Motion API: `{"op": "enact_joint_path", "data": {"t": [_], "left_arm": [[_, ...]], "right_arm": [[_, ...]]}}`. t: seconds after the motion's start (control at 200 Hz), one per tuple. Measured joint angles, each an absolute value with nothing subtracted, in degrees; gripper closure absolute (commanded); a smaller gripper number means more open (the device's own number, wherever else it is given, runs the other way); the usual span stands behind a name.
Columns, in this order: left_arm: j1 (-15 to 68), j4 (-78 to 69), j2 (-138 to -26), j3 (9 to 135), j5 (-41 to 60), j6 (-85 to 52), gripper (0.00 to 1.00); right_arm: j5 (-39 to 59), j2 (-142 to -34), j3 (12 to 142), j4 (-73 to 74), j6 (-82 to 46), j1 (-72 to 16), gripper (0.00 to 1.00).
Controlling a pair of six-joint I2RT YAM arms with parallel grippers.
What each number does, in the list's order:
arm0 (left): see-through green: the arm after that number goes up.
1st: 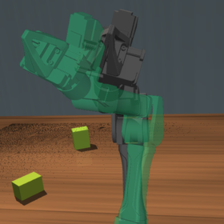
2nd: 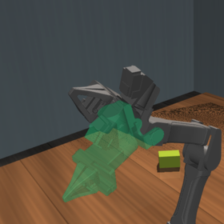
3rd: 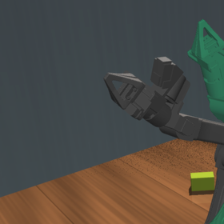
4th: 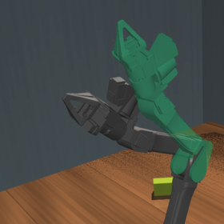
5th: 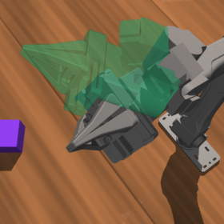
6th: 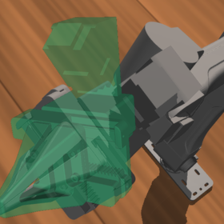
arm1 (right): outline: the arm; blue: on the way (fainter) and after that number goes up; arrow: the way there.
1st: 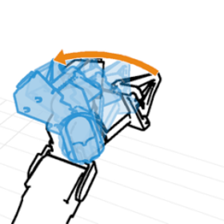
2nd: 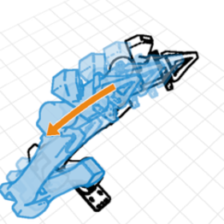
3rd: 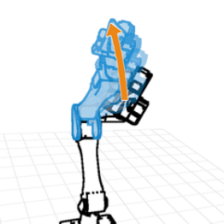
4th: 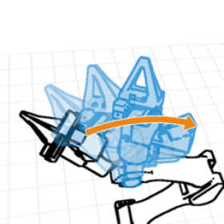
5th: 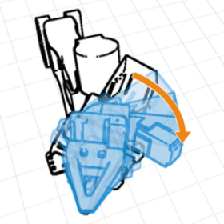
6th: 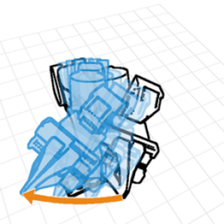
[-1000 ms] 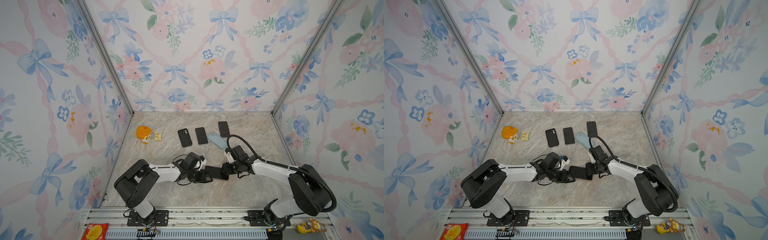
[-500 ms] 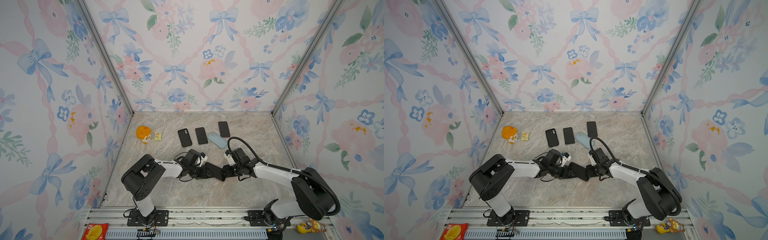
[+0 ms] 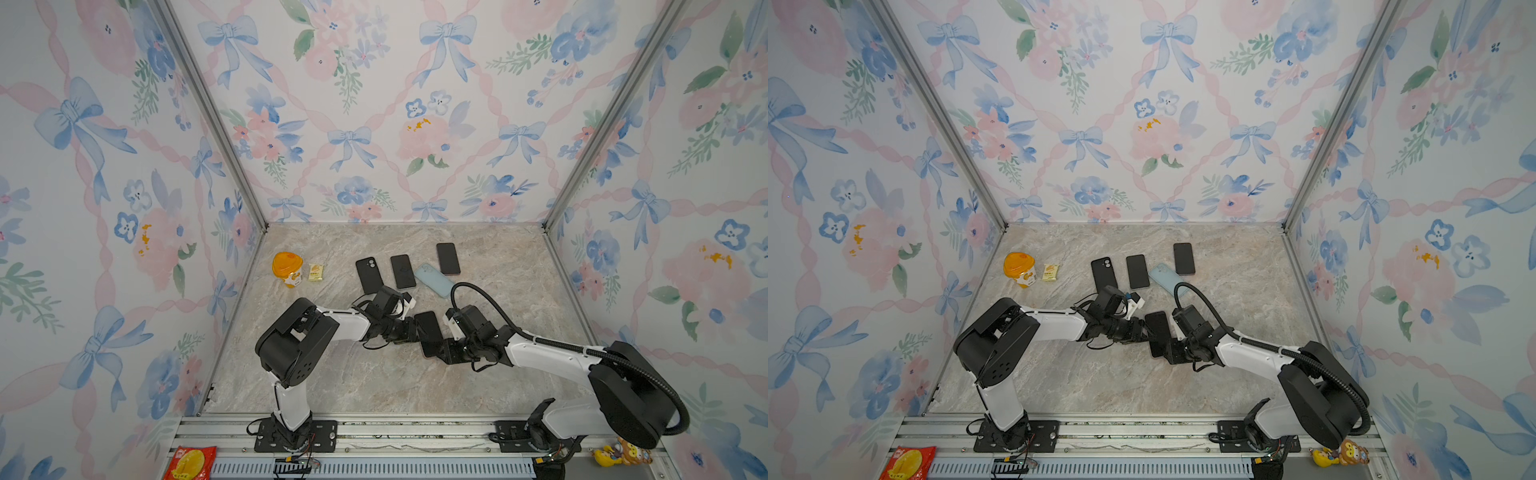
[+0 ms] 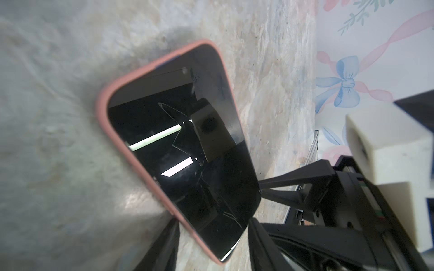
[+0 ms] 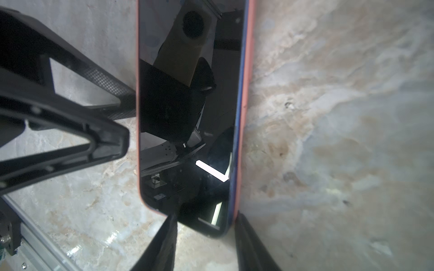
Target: Put the phone into the phone case
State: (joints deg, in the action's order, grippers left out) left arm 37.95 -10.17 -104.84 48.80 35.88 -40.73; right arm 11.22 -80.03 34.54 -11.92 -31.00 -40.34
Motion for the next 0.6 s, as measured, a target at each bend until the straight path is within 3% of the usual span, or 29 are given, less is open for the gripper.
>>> {"op": "enact_joint_path", "data": {"t": [0.12,0.33,0.465,0.6], "left_arm": [[37.71,-9.54,-104.88,49.08,35.57,-40.53,0.53],[40.12,-6.79,-101.6,47.35,31.94,-44.03,0.56],[40.95,-6.24,-99.39,45.1,31.0,-48.07,0.56],[41.01,-8.86,-98.24,43.4,30.76,-52.34,0.57]], "right_arm": [[9.52,-78.83,34.65,-14.85,-32.93,-40.32,0.64],[7.14,-74.94,37.06,-23.86,-36.86,-40.16,0.65],[6.85,-75.05,38.72,-25.36,-36.49,-39.64,0.73],[7.18,-76.27,39.68,-24.97,-34.24,-39.38,0.73]]}}
